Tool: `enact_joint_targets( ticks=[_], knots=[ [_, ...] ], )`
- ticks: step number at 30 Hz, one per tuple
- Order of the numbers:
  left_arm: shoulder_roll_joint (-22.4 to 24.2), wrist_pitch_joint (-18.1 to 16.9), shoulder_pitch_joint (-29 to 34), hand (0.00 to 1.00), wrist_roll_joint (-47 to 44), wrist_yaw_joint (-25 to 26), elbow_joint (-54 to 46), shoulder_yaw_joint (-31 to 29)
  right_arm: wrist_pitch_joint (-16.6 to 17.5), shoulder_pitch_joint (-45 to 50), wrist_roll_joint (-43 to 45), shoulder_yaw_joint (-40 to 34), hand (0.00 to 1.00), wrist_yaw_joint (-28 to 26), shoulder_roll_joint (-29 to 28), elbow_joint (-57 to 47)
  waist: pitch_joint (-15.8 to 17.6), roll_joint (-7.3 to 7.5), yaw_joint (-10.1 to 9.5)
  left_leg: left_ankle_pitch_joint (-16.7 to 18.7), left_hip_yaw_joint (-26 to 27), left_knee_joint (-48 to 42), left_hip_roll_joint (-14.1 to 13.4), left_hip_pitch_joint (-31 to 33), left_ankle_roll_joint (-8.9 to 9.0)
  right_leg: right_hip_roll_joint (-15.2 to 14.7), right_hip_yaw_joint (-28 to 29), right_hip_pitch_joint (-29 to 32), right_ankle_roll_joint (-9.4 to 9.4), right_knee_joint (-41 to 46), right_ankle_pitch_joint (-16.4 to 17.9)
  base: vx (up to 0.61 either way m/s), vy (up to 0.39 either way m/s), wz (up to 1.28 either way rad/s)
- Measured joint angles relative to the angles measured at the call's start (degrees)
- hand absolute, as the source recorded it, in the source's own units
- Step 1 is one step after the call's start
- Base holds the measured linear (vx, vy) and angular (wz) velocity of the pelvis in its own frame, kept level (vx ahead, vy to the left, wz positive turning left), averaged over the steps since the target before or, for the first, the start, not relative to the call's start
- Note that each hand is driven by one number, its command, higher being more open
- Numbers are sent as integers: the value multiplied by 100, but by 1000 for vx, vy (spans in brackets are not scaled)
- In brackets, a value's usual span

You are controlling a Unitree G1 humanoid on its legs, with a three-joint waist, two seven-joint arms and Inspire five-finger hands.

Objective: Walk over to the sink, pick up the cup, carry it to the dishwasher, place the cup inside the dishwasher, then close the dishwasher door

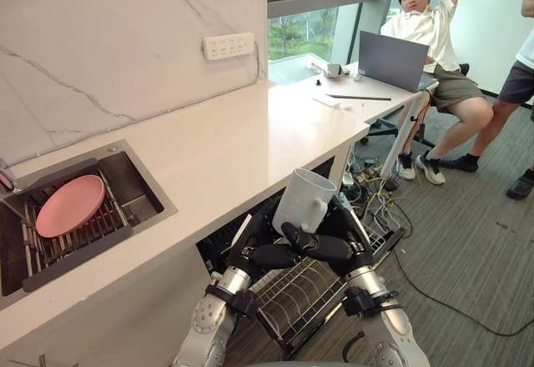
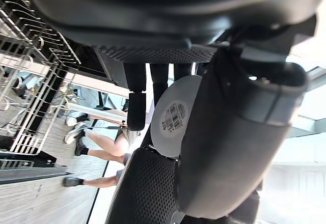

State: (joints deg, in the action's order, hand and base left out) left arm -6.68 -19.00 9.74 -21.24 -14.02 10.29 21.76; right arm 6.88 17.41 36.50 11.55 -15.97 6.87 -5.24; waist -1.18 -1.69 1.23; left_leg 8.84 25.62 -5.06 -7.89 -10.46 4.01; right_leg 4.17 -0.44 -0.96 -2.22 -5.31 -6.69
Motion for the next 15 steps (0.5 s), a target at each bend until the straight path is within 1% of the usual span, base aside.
enact_joint_targets(
  ticks=[3, 4, 8, 12, 15],
  knots=[
    [-11, -1, 15, 30, 42, 0, 155, 9, -199, 0, 161, -8, 30, 1, 94, 97, -15, 25, -26, 0, 0, 0, 7, -1, 0, -4, 0, -2, 20, 0, -23, 0, 0, 0],
    [-14, -4, 38, 30, 49, 0, 164, 14, -218, -5, 193, -12, 30, 2, 105, 143, -22, 36, -28, 0, -1, 1, 9, -1, 0, -5, 1, -2, 19, 0, -30, 0, 0, 0],
    [14, -100, 68, 30, 48, 32, 286, 128, -228, -29, 409, -63, 30, 28, 137, 345, -39, 69, -63, -47, -5, 78, 18, -31, -9, -34, -5, -3, -28, 0, -81, 0, 0, 0],
    [-1, -180, 32, 30, 48, 71, 546, 133, -228, -92, 452, 7, 30, 19, 163, 585, -27, 104, -60, -139, -19, 203, 64, -61, -16, -66, -30, 3, -58, -1, -32, -37, 26, 3],
    [-19, -387, 173, 30, 53, 277, 565, 208, -218, -95, 422, 64, 30, 23, 162, 613, -15, 125, -66, -142, -21, 189, 95, -56, -11, -57, -24, 3, -47, -1, -31, -22, 9, -1]
  ],
)
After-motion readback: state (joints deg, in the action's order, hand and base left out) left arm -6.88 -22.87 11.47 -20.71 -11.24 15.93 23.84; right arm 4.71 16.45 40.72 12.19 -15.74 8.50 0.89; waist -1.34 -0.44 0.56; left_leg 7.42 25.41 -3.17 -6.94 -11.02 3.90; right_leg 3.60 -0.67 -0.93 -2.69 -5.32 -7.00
